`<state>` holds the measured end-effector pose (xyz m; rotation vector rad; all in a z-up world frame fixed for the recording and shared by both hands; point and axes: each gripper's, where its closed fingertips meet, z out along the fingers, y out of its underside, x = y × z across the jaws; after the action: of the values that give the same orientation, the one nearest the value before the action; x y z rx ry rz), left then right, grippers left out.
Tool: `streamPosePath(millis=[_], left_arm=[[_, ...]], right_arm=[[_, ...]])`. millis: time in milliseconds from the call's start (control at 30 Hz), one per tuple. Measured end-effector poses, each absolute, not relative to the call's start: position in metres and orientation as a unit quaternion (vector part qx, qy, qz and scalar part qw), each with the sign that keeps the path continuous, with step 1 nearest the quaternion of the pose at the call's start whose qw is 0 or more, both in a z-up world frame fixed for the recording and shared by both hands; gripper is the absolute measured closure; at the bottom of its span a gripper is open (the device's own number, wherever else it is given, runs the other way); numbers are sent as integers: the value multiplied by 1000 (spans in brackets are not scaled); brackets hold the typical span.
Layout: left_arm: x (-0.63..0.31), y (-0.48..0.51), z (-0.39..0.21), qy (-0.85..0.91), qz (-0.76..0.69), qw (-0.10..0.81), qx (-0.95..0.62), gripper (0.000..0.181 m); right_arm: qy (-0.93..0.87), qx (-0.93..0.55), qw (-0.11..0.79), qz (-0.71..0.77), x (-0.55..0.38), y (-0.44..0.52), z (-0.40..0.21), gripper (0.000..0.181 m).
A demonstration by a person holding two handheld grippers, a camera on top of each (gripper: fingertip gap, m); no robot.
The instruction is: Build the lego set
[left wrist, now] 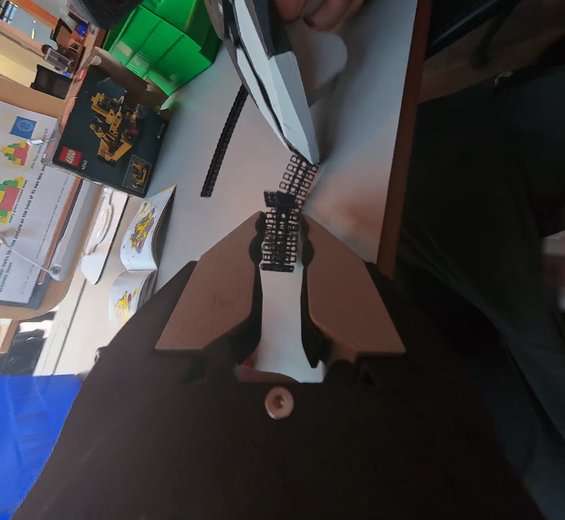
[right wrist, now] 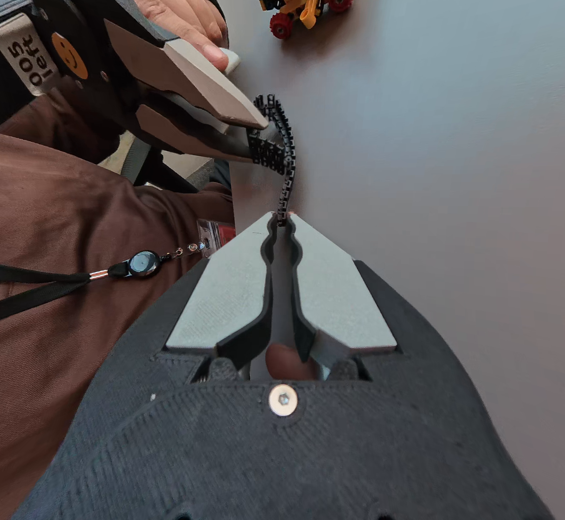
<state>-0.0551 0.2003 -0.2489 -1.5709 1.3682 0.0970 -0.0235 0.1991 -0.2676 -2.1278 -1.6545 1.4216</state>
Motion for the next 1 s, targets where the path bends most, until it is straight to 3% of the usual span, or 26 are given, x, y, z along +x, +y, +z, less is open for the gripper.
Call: streamPosePath(millis=[100,433,733,1000], left_arm=[[-45,190,-244,562,-31,515,-646,163],[-49,181,-259,624,-18,465,-627,163],[-81,194,-266,554,3,417,-721,163],[-75,190,-257,535,-31,389,-750,143]], right_arm=[[-533,-698,47,476,-25,202,-266,179],[-528,-697,24,485,-28,207,-262,179],[-528,-703,1,477,-27,209,-261,179],[-519,-704,-12,484,-31,206,-258,179]])
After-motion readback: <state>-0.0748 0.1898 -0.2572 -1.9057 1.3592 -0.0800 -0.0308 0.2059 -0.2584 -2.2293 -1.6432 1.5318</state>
